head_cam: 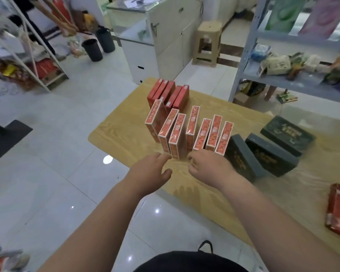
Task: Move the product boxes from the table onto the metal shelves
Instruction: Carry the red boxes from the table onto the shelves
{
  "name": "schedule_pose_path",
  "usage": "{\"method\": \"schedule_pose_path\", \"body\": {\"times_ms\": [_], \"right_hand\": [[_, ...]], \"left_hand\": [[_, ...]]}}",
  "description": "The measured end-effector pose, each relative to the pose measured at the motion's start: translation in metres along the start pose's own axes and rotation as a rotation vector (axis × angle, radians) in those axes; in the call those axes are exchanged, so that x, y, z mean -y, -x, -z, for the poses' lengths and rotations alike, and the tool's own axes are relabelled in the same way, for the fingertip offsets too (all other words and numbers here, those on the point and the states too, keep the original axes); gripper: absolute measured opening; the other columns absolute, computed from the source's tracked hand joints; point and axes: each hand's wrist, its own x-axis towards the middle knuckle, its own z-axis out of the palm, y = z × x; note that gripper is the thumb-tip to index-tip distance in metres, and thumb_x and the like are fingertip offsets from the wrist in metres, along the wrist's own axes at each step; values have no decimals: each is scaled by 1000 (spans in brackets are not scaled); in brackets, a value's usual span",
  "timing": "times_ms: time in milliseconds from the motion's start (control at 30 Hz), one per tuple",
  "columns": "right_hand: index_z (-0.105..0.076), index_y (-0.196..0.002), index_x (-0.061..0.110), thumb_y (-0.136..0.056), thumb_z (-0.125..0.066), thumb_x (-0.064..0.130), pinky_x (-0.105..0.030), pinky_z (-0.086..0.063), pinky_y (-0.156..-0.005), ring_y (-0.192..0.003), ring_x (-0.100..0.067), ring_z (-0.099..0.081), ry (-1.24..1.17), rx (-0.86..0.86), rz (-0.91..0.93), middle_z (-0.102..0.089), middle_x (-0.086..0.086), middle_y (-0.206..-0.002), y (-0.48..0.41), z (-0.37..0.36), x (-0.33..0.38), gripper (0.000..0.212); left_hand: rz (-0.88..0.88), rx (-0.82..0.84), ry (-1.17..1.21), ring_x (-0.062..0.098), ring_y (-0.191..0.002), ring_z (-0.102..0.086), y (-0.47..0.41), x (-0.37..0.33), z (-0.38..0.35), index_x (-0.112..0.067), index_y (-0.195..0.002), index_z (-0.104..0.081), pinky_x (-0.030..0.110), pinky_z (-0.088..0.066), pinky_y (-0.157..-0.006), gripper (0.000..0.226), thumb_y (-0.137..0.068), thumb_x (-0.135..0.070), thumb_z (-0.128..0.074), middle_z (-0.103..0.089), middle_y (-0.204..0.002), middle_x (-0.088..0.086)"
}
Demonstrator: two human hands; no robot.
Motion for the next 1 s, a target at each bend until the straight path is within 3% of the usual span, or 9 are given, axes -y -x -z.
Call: {"method": "schedule_pose_path", "body": {"times_ms": [200,467,633,767,867,1000], "right_hand": [[-61,-98,26,-94,-46,35,-43,-57,-68,-85,-17,-60,-41,-32,40,-61,6,-95,-61,36,-13,18],[-62,-122,26,-98,-46,35,-41,-54,-80,-106,-21,-60,-84,-109,8,-64,3,-116,-192,56,-6,31],[-62,-107,23,-93,-49,34,-39,-50,-77,-106,-24,-58,-34,-69,-59,-62,0,-106,-296,59,10,22],[-57,-136,19,-91,-51,37,-45,-48,-100,-126,-30,-49,37,32,-142,-59,-8,-129,-377,52,18,49],[-48,-144,20,-88,-56,36,-47,-42,-107,-137,-31,-37,75,84,-246,-49,-8,-144,-424,41,24,59],[-26,-158,21,-88,-63,43,-57,-19,-121,-153,-40,-5,172,203,-356,-19,-9,-166,-457,20,24,82]], "left_hand": [[27,-40,28,14,-120,-53,-54,20,25,-32,-141,-46,33,-50,-87,45,-96,-39,-53,-54,-134,-9],[46,-99,76,13,-119,-55,-173,128,70,-31,-139,-49,34,-50,-89,45,-95,-39,-54,-57,-131,-8],[57,-29,126,17,-121,-55,-275,208,79,-29,-144,-43,41,-51,-92,51,-94,-36,-55,-54,-136,-2],[-18,108,73,26,-125,-51,-349,245,68,-27,-153,-29,41,-50,-92,65,-94,-35,-55,-46,-143,5],[-52,186,18,33,-115,-56,-396,259,52,-31,-157,-17,40,-49,-82,75,-93,-33,-56,-48,-135,12],[-120,321,-7,37,-119,-55,-435,261,33,-35,-159,-5,41,-48,-88,86,-91,-28,-58,-39,-146,17]]}}
